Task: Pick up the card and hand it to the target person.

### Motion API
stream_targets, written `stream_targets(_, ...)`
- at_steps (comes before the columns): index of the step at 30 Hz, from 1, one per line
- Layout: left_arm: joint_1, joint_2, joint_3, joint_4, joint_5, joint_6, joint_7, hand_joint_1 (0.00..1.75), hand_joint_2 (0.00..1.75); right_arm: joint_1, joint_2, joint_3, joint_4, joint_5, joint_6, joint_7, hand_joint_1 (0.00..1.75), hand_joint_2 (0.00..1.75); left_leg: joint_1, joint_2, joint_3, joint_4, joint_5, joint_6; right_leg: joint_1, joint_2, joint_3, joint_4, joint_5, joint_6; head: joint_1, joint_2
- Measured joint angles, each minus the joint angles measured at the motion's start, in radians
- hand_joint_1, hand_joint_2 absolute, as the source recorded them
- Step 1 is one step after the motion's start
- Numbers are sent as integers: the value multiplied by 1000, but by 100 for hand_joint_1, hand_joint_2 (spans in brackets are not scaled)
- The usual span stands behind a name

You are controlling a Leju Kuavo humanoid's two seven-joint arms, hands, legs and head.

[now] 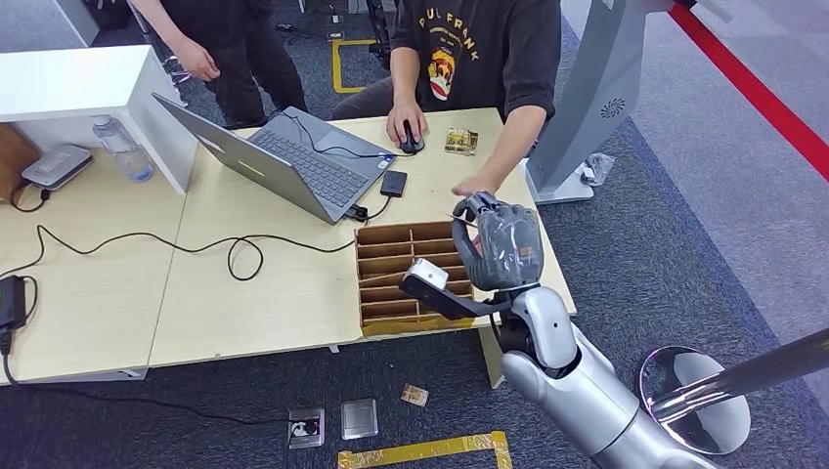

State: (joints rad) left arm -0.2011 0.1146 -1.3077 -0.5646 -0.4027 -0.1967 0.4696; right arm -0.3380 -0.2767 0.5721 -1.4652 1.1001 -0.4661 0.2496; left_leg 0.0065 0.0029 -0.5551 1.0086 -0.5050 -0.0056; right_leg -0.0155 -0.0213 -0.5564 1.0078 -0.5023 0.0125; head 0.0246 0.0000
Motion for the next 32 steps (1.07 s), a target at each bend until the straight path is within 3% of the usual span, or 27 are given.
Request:
stream_targets(9, -3, -2, -1, 2, 8, 0, 10, 0, 175, -172, 60, 6, 220, -86, 0, -65, 165, 175, 0, 0, 0, 0, 0, 0, 0, 0, 0, 0, 0, 0, 0, 0)
stream_targets(12, -6, -2, -1, 2, 8, 1, 17, 0, 175, -220, 84, 12, 306, -102, -5, -64, 149, 175, 0, -1, 0, 0, 0, 0, 0, -1, 0, 0, 0, 0, 0, 0)
stream_targets(16, -20, -2, -2, 2, 5, -10, 21, 0, 175, -256, 114, 22, 413, -102, -27, -64, 11, 175, 0, -2, -1, 0, 0, 0, 0, -1, 0, 0, 0, 0, 0, 0)
stream_targets(17, -22, -2, -2, 2, 4, -12, 21, 0, 175, -257, 120, 24, 429, -100, -35, -64, 2, 175, 0, -2, -1, 0, 0, 0, 0, -1, 0, 0, 0, 0, 0, 0)
stream_targets(25, -32, -3, -3, 4, -7, -26, 18, 0, 175, -240, 144, 38, 466, -86, -84, -64, 0, 175, 0, -2, 0, 0, 0, 0, 0, -1, 0, 0, 0, 0, 0, 0)
stream_targets(32, -21, -3, -3, 5, -2, -24, 13, 0, 175, -169, 141, 39, 354, -118, -66, -62, 2, 175, 0, -2, 0, 0, 0, 0, 0, -1, 0, 0, 0, 0, 0, 0)
